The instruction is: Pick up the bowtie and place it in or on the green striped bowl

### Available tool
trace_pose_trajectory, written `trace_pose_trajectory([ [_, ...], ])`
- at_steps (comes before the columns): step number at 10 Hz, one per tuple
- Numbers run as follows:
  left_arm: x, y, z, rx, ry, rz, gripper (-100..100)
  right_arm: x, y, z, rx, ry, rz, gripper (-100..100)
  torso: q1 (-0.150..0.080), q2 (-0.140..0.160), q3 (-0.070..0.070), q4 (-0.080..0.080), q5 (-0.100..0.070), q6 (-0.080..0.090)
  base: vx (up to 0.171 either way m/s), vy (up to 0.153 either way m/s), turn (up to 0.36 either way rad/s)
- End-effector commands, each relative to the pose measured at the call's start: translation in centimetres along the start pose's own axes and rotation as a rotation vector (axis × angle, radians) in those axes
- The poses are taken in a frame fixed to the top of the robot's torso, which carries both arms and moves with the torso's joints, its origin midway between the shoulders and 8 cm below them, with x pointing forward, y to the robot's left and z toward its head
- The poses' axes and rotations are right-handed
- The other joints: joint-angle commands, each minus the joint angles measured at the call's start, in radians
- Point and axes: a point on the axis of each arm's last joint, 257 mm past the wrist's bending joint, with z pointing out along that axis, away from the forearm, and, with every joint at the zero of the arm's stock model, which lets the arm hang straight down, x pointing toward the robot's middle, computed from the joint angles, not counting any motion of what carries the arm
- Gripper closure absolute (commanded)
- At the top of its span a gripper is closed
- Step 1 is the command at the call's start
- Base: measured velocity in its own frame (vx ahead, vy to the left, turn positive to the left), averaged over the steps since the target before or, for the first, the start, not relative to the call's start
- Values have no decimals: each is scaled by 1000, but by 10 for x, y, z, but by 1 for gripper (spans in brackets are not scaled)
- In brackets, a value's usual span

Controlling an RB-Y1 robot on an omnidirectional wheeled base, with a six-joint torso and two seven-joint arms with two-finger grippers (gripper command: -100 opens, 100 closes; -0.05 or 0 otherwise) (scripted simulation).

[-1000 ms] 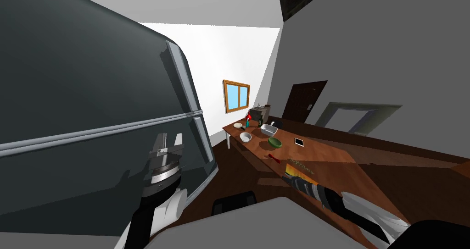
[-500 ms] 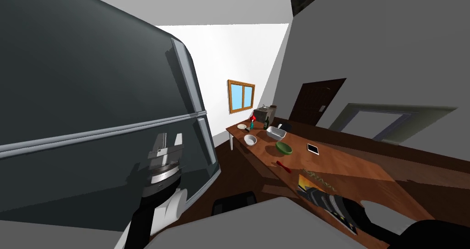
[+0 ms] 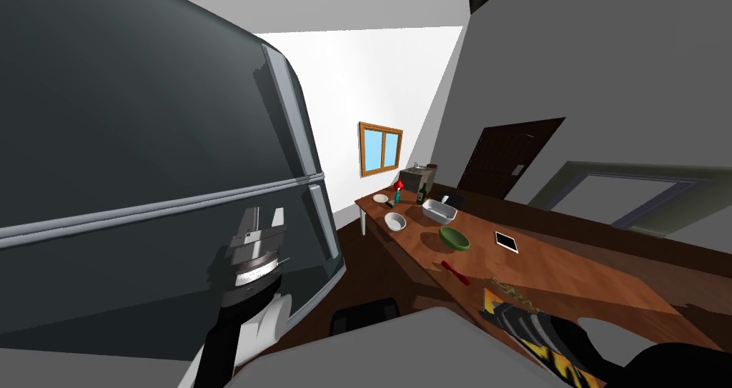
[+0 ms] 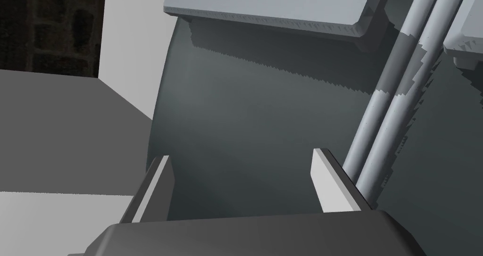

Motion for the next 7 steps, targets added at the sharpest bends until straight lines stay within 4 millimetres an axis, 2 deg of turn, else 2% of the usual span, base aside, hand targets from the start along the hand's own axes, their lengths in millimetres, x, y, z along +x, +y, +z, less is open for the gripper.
trace_pose_trajectory([
  [1, 0, 0, 0, 0, 0, 0, 0, 17, -12, -7, 17, 53, -40, -100, 0, 0, 0, 0, 0, 0, 78, 23, 103],
  [4, 0, 0, 0, 0, 0, 0, 0, 39, -28, -17, 49, 113, -65, -100, 1, -2, -1, 0, 0, -1, 86, 23, 86],
  [5, 0, 0, 0, 0, 0, 0, 0, 51, -34, -23, 56, 155, -102, -100, 1, -2, -1, 0, 0, 0, 117, 29, 115],
  [7, 0, 0, 0, 0, 0, 0, 0, 85, -53, -40, 88, 253, -151, -100, 1, -8, -4, -1, 0, -1, 198, 22, 144],
])
